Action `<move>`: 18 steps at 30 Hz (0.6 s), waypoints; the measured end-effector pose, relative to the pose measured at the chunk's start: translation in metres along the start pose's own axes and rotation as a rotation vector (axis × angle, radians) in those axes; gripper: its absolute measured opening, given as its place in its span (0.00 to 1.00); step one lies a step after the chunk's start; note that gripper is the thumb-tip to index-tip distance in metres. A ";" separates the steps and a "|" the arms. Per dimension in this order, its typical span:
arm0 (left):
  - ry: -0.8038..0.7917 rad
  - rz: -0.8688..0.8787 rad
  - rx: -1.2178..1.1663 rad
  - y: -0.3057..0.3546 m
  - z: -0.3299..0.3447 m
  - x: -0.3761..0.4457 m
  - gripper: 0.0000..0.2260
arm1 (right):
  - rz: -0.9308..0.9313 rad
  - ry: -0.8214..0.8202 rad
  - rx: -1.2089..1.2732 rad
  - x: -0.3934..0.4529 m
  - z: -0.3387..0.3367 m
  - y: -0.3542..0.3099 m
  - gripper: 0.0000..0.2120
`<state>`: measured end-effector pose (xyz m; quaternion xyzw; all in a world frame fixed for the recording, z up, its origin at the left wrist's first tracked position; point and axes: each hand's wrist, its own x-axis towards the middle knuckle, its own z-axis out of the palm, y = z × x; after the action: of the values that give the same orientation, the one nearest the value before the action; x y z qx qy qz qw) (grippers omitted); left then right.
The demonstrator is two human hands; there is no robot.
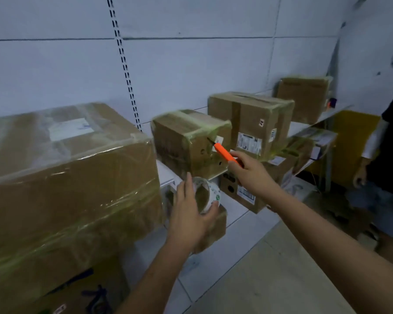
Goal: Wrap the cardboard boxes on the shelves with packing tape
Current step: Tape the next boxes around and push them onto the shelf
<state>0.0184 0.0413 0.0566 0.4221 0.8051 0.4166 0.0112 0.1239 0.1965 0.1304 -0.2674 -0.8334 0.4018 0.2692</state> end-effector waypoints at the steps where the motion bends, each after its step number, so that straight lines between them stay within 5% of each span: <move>1: 0.063 -0.027 0.029 -0.001 0.006 0.015 0.41 | -0.037 -0.022 0.004 0.020 0.002 0.007 0.12; 10: 0.612 -0.364 0.556 -0.040 0.034 0.151 0.37 | -0.548 -0.274 0.057 0.166 0.049 0.014 0.16; 15: 0.264 -0.711 0.690 -0.088 0.019 0.207 0.37 | -0.653 -0.363 0.165 0.195 0.071 0.003 0.11; 18: 0.247 -0.682 0.695 -0.087 0.016 0.205 0.41 | -0.605 -0.424 0.240 0.196 0.078 0.003 0.10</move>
<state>-0.1664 0.1671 0.0553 0.0611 0.9837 0.1434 -0.0896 -0.0673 0.2867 0.1326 0.1128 -0.8588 0.4453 0.2268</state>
